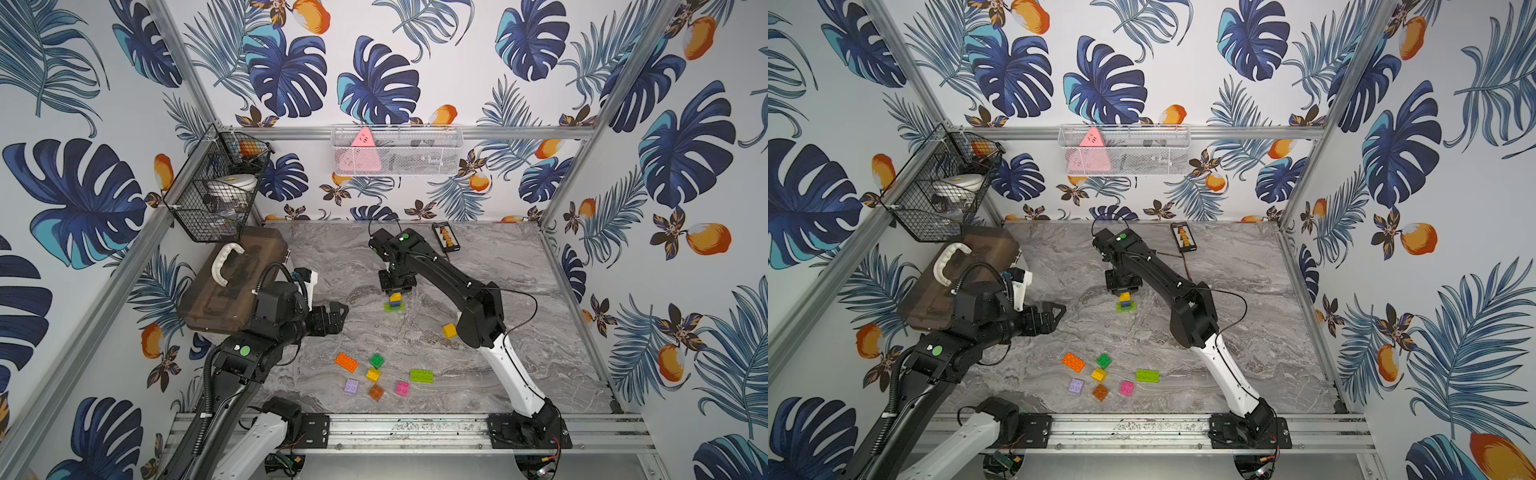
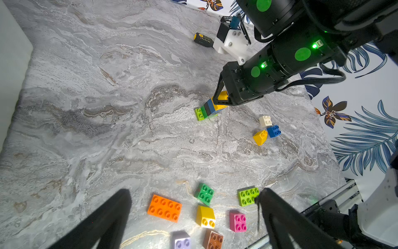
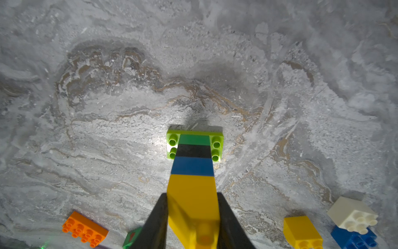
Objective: Assemble the number 1 with lego
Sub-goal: Assemble the lego brick with the lego brick.
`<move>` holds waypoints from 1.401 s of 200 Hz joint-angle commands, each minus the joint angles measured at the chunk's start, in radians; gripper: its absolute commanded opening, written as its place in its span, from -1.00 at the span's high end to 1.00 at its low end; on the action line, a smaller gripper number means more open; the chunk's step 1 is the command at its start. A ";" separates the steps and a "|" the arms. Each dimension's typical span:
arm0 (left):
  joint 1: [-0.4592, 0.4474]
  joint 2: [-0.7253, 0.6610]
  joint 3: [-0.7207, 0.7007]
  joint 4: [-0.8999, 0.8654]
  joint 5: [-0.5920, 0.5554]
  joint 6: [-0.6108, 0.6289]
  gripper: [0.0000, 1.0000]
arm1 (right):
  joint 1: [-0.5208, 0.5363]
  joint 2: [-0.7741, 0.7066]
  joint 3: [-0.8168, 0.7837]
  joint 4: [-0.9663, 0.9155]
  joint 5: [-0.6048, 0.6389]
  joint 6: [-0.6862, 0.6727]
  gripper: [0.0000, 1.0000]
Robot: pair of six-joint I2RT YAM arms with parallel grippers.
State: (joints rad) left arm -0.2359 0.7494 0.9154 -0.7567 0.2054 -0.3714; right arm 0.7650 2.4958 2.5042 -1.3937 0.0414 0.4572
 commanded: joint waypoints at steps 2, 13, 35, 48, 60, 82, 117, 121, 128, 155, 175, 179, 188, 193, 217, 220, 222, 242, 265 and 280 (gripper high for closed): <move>0.001 -0.002 0.000 0.010 -0.002 -0.006 -0.98 | 0.000 0.030 -0.003 -0.034 0.045 -0.020 0.58; 0.001 0.000 0.001 0.009 -0.002 -0.006 -0.98 | 0.002 0.032 -0.009 -0.033 0.051 -0.015 0.59; 0.001 -0.002 0.001 0.009 -0.003 -0.006 -0.98 | 0.004 0.036 -0.015 -0.030 0.052 0.003 0.59; 0.001 -0.004 0.001 0.009 -0.003 -0.008 -0.98 | 0.002 0.037 -0.009 -0.034 0.052 0.023 0.58; 0.001 -0.004 0.002 0.009 -0.003 -0.007 -0.98 | 0.003 0.035 -0.001 -0.039 0.051 0.045 0.58; 0.001 -0.004 0.002 0.009 -0.003 -0.007 -0.98 | 0.003 0.019 -0.017 -0.033 0.037 0.097 0.54; 0.001 -0.010 0.000 0.010 -0.004 -0.007 -0.98 | 0.003 -0.006 -0.046 -0.014 0.020 0.154 0.27; 0.001 -0.011 0.000 0.010 -0.003 -0.007 -0.98 | 0.004 -0.009 -0.045 -0.013 0.016 0.158 0.22; 0.001 -0.011 0.000 0.010 -0.002 -0.006 -0.98 | 0.003 -0.013 -0.042 -0.010 0.010 0.165 0.15; 0.001 -0.010 0.001 0.008 0.002 -0.004 -0.98 | 0.001 -0.042 -0.024 -0.004 0.011 0.187 -0.14; 0.001 -0.011 0.001 0.010 0.003 -0.004 -0.98 | -0.005 -0.070 -0.010 -0.004 0.014 0.199 -0.35; 0.002 -0.011 -0.001 0.009 0.005 -0.004 -0.98 | -0.007 -0.080 -0.010 -0.003 0.015 0.201 -0.38; 0.001 -0.009 0.000 0.008 0.008 -0.003 -0.98 | -0.012 -0.101 -0.016 0.006 0.011 0.200 -0.42; 0.001 -0.008 0.000 0.010 0.011 -0.002 -0.98 | -0.013 -0.115 -0.022 0.012 0.009 0.201 -0.45; 0.000 0.002 -0.001 0.014 0.026 0.001 -0.98 | -0.022 -0.224 -0.111 0.084 -0.012 0.162 -0.50; 0.001 0.005 0.000 0.013 0.029 0.001 -0.98 | -0.023 -0.247 -0.136 0.097 -0.008 0.153 -0.50; -0.001 0.008 0.000 0.013 0.030 0.003 -0.98 | -0.022 -0.259 -0.151 0.107 -0.005 0.145 -0.50; -0.007 0.022 -0.012 0.036 0.060 0.011 -0.98 | -0.023 -0.473 -0.430 0.303 0.006 0.048 -0.53; -0.025 0.024 -0.031 0.065 0.075 0.012 -0.98 | -0.026 -0.775 -0.823 0.571 -0.011 -0.051 -0.54; -0.046 0.038 -0.037 0.073 0.088 0.014 -0.98 | -0.028 -0.959 -1.074 0.728 -0.016 -0.070 -0.58</move>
State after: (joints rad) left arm -0.2600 0.7734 0.8867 -0.7345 0.2565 -0.3698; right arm 0.7399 1.7462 1.6970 -0.9768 0.0311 0.4812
